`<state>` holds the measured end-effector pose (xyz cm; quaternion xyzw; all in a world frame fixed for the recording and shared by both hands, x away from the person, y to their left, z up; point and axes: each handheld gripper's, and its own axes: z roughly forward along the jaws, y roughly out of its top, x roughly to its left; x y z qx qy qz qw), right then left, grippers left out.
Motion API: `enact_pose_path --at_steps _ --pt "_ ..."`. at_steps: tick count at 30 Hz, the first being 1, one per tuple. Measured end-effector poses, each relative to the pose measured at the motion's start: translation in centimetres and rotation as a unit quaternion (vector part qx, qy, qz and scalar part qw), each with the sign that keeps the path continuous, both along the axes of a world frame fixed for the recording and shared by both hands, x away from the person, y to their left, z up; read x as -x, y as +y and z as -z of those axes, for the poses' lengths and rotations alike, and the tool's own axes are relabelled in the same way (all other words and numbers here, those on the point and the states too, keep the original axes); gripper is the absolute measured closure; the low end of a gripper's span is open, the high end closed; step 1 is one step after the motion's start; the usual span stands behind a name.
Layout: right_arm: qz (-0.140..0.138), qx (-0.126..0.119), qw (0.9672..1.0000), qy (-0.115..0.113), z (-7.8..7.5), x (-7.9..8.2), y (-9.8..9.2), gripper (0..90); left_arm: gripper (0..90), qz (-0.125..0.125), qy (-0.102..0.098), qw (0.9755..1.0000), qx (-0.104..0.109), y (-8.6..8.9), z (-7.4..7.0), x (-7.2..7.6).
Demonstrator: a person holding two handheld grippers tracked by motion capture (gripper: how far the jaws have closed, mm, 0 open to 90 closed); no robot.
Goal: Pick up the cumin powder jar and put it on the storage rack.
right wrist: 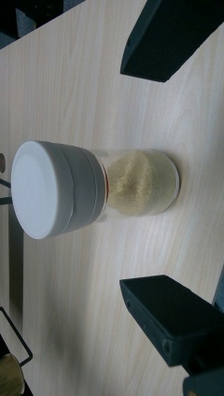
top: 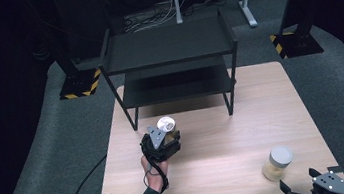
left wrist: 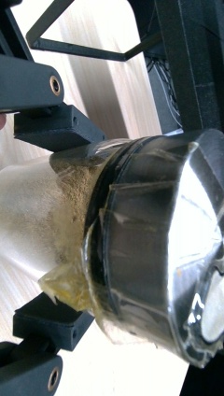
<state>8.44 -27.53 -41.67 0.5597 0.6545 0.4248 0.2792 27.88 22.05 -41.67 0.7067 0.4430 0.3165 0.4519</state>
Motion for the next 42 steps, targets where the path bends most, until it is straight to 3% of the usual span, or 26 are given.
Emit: enact_pose_path --at_steps 14,26,36,42 --pt "0.005 0.003 1.0 -0.002 -0.2 0.3 -0.1 0.0 30.1 -0.016 0.002 0.9998 -0.015 0.3 -0.5 -1.7" --pt "0.004 0.003 1.0 -0.001 -0.2 0.2 0.0 0.0 30.1 -0.028 0.001 0.9995 -0.013 1.0 -0.8 -2.8" --pt "0.005 0.003 1.0 -0.002 -0.2 0.3 -0.1 0.0 30.0 -0.041 -0.002 0.9991 -0.01 1.6 -1.9 -4.0" --pt "0.005 0.002 1.0 -0.003 -0.2 0.3 -0.2 0.0 30.1 -0.042 -0.005 0.999 -0.018 1.6 -2.7 -4.5"
